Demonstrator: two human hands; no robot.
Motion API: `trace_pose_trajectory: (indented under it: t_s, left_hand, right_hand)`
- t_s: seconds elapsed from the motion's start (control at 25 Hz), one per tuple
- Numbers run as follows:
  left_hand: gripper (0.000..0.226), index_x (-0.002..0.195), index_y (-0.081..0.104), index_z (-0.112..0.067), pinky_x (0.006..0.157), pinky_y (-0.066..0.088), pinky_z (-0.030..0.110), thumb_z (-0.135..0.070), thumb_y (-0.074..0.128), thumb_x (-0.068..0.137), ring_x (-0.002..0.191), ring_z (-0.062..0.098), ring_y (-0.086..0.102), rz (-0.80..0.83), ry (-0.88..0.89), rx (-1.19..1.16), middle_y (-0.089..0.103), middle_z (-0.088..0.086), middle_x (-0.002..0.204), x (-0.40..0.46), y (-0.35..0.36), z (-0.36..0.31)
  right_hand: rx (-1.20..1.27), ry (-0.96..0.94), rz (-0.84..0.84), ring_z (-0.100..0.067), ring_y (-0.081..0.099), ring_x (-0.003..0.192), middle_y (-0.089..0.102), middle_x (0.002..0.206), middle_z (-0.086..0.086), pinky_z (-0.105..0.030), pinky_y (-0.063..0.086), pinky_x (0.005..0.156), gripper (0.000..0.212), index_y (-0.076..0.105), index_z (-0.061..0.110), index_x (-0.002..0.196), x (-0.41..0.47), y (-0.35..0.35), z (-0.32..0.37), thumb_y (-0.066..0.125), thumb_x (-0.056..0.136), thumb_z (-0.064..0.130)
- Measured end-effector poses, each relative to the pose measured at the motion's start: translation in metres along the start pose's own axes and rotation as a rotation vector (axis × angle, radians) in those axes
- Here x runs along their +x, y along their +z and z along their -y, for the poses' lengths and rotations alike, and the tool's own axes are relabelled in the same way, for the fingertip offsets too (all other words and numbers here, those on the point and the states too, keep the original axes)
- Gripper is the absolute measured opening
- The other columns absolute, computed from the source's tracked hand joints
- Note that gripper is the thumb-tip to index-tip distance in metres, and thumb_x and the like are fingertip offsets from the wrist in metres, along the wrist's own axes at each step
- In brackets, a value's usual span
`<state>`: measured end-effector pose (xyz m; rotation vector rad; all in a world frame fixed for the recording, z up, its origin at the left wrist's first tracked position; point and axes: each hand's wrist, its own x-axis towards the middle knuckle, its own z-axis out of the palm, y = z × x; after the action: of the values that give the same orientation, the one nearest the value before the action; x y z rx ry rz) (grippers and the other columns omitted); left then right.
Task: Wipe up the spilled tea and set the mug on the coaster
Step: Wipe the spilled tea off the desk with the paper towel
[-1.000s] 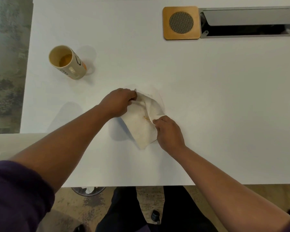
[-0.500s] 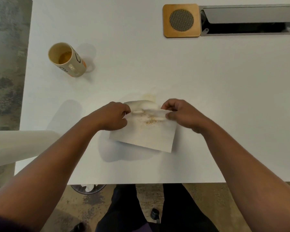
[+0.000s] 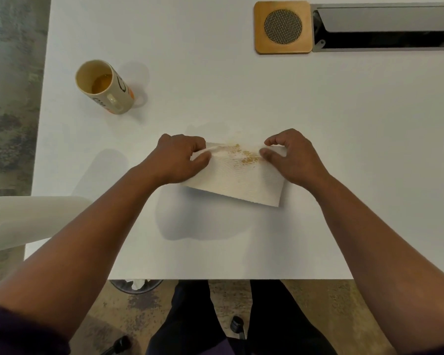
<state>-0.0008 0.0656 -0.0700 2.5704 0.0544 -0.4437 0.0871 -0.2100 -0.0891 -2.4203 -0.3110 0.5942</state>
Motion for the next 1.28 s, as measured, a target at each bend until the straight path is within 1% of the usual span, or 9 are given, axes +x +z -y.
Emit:
trace_pose_trajectory:
  t_s: [0.12,0.24,0.48,0.6,0.72,0.84,1.0,1.12,1.28]
  left_hand:
    - [0.021,0.086,0.047,-0.027,0.081,0.030,0.036,-0.041,0.050,0.101,0.057,0.003,0.045,-0.044,0.021,0.078,0.051,-0.010,0.061,0.006,0.016,0.005]
    - [0.020,0.087,0.045,-0.025,0.079,0.028,0.034,-0.038,0.055,0.098,0.054,0.013,0.044,-0.072,0.011,0.117,0.046,-0.012,0.060,0.008,0.030,0.004]
    - [0.019,0.075,0.056,-0.017,0.090,0.029,0.034,-0.021,0.074,0.076,0.121,0.029,0.045,-0.052,0.136,0.141,0.060,-0.004,0.130,0.007,0.042,-0.004]
    - [0.029,0.069,0.045,-0.019,0.099,0.032,0.038,-0.017,0.074,0.073,0.140,0.028,0.040,-0.050,0.235,0.087,0.059,-0.004,0.145,0.003,0.043,-0.006]
    - [0.032,0.070,0.038,-0.020,0.102,0.038,0.036,-0.015,0.068,0.076,0.132,0.026,0.055,-0.080,0.321,0.004,0.065,0.001,0.138,0.000,0.040,-0.008]
    - [0.024,0.072,0.034,-0.027,0.079,0.048,0.031,-0.025,0.057,0.077,0.086,0.027,0.066,-0.153,0.314,-0.095,0.074,-0.001,0.122,-0.005,0.035,-0.011]
    - [0.016,0.076,0.037,-0.035,0.057,0.048,0.034,-0.028,0.051,0.079,0.065,0.029,0.062,-0.164,0.208,-0.259,0.077,-0.004,0.096,-0.009,0.032,-0.011]
    - [0.022,0.074,0.034,-0.034,0.053,0.041,0.030,-0.024,0.052,0.081,0.058,0.019,0.051,-0.191,0.135,-0.374,0.072,-0.007,0.082,-0.009,0.032,-0.013]
    - [0.021,0.078,0.036,-0.030,0.055,0.043,0.037,-0.020,0.052,0.086,0.063,0.025,0.053,-0.209,0.101,-0.428,0.067,0.006,0.079,-0.006,0.034,-0.017]
  right_hand:
    - [-0.465,-0.124,0.014,-0.027,0.032,0.139,0.044,0.149,0.002,-0.049,0.025,0.107,0.080,0.058,0.029,0.132,-0.010,0.019,0.000,0.061,0.071,0.080]
    - [-0.655,-0.259,-0.065,-0.033,0.030,0.139,0.037,0.155,-0.007,-0.048,0.024,0.103,0.075,0.052,0.018,0.137,-0.026,0.051,0.001,0.073,0.077,0.058]
    - [-0.595,-0.205,-0.104,-0.033,0.051,0.112,0.054,0.133,-0.008,-0.044,0.046,0.082,0.069,0.047,0.013,0.139,-0.025,0.071,0.004,0.078,0.083,0.038]
    - [-0.548,-0.181,-0.084,-0.034,0.038,0.131,0.041,0.147,-0.006,-0.049,0.037,0.097,0.096,0.029,0.023,0.151,-0.019,0.062,0.003,0.080,0.074,0.049]
    - [-0.506,-0.263,0.042,-0.027,0.020,0.149,0.031,0.159,0.001,-0.051,0.019,0.110,0.113,0.015,0.029,0.156,-0.013,0.046,0.002,0.082,0.069,0.053]
    - [-0.479,-0.317,0.107,-0.019,0.051,0.123,0.060,0.122,0.011,-0.045,0.021,0.105,0.089,0.033,0.034,0.148,-0.012,0.038,0.006,0.080,0.074,0.047]
    - [-0.208,-0.259,0.199,-0.021,0.060,0.085,0.059,0.088,0.010,-0.036,0.047,0.075,0.019,0.068,0.029,0.101,-0.010,0.030,0.012,0.065,0.084,0.020]
    - [-0.143,-0.163,0.230,-0.015,0.058,0.077,0.058,0.090,0.010,-0.034,0.047,0.069,0.013,0.060,0.034,0.085,-0.011,0.025,0.016,0.060,0.078,0.022]
    - [0.042,-0.036,0.377,-0.020,0.064,0.071,0.065,0.090,0.008,-0.039,0.053,0.065,0.022,0.049,0.036,0.092,-0.016,0.025,0.021,0.064,0.078,0.046]
